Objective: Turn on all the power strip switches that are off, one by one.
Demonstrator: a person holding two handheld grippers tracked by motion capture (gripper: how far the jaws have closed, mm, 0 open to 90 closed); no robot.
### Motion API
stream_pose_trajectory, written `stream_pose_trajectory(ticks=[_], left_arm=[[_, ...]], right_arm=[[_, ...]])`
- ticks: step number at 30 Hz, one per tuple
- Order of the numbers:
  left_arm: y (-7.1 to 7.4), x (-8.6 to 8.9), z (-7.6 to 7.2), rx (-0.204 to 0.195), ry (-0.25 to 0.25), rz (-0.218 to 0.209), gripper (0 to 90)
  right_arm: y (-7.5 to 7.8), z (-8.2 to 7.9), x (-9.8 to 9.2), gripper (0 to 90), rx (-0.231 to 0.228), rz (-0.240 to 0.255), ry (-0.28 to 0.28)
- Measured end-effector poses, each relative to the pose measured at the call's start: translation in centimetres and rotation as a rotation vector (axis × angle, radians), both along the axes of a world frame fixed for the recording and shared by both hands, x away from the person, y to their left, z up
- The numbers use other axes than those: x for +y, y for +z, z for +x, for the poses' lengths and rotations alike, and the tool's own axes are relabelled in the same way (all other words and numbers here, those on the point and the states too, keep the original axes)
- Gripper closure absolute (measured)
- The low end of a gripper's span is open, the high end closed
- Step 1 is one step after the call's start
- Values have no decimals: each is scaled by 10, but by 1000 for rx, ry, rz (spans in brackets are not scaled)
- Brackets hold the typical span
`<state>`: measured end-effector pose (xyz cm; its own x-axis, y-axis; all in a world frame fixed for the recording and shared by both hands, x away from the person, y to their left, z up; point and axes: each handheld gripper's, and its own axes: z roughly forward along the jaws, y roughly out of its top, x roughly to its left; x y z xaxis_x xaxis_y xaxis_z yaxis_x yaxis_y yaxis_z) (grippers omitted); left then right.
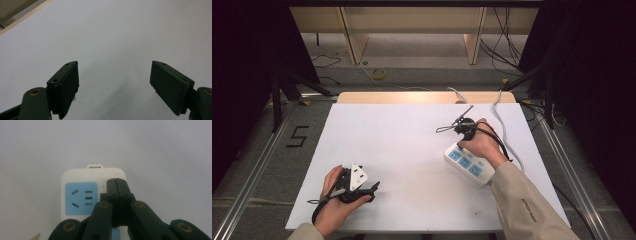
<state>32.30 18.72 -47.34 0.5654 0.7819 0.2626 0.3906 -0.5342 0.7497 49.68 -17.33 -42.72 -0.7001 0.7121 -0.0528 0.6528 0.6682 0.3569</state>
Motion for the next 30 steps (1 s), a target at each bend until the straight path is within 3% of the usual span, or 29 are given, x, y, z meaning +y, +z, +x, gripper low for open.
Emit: stream_pose_trajectory(ticks=[18, 30], left_arm=[[0, -2, 0, -1, -6, 5, 233], [0, -2, 1, 6, -5, 4, 235]], right_arm=[[-4, 0, 2, 900, 0, -24, 0], [-5, -2, 1, 900, -2, -10, -13]])
